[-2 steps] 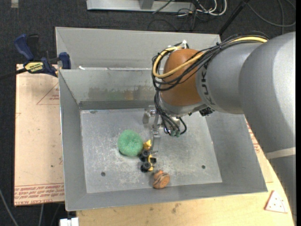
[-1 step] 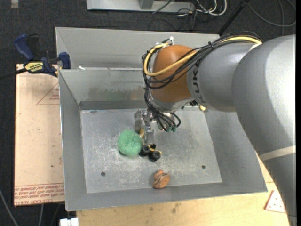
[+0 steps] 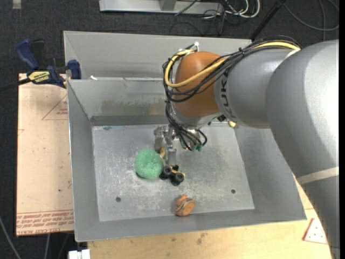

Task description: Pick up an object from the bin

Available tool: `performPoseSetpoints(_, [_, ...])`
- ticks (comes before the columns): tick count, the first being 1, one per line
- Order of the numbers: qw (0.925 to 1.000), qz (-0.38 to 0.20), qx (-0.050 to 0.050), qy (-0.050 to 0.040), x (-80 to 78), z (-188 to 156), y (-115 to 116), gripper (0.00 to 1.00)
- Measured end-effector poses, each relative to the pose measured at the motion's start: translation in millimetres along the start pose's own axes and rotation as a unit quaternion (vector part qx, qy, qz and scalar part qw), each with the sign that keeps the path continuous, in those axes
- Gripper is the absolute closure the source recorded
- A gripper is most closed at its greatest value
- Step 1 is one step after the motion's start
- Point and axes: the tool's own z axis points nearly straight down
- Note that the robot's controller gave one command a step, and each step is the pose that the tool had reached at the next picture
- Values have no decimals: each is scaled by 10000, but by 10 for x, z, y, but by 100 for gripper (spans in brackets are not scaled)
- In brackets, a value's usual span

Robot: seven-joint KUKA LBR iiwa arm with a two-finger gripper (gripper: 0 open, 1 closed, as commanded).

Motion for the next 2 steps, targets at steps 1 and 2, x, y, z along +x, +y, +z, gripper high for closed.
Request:
performPoseSetpoints(1, [10000, -1, 3, -11, 2, -30, -1, 100])
performPoseSetpoints(2, [10000, -2, 7, -55, -7, -88, -3, 100])
